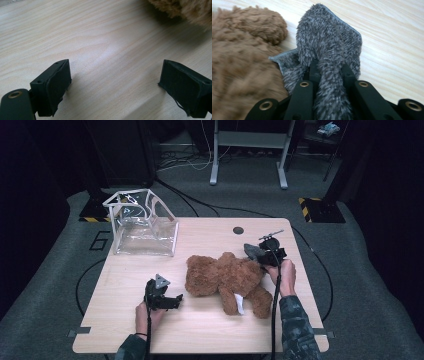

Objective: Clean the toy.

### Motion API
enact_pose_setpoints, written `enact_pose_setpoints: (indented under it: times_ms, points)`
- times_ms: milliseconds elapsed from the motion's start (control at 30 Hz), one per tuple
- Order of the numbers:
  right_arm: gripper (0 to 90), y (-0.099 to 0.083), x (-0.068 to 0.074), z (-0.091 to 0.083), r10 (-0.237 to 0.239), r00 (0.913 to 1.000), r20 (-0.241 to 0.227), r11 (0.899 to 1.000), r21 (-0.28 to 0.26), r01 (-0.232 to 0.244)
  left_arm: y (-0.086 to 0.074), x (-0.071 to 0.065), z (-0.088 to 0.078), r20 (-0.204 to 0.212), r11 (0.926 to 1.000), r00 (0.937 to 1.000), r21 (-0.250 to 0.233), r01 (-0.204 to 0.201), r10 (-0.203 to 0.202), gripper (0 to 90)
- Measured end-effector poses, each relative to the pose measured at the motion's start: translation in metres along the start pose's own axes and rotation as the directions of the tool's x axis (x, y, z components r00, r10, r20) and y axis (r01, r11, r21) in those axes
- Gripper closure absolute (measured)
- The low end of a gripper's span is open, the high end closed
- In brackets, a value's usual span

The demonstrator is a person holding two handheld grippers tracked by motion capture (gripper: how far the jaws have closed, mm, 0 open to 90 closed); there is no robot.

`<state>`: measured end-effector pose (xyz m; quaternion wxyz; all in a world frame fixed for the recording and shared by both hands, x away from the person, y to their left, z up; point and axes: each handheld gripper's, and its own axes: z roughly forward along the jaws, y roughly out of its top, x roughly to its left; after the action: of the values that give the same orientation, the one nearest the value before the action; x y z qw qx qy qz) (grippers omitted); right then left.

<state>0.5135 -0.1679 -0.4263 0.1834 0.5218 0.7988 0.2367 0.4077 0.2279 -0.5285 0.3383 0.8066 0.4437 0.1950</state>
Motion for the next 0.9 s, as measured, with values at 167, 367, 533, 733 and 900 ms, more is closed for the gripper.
enact_pose_setpoints:
  times_ms: [167,367,533,733,900]
  points:
    - [77.5,0.006,0.000,-0.024,0.007,1.0000,-0.005,0.997,-0.083,-0.007,0.000,0.000,0.000,0.000,1.0000,1.0000,0.000,0.000,0.000,9.7]
    - [77.3,0.023,0.017,-0.056,-0.035,0.9971,-0.068,0.981,-0.193,0.021,0.000,0.000,0.000,0.000,1.0000,1.0000,0.000,0.000,0.000,9.7]
    - [77.0,0.033,0.041,-0.067,-0.089,0.9885,-0.122,0.969,-0.242,0.057,0.000,0.000,0.000,-0.001,1.0000,1.0000,-0.001,0.000,0.000,9.7]
    - [76.8,0.041,0.077,-0.067,-0.180,0.9673,-0.178,0.954,-0.270,0.128,0.000,0.000,0.000,0.003,1.0000,1.0000,0.004,-0.003,0.003,9.7]
    - [76.4,0.041,0.104,-0.050,-0.240,0.9483,-0.207,0.954,-0.232,0.191,0.000,0.000,0.000,-0.001,1.0000,1.0000,-0.002,0.001,-0.001,9.7]
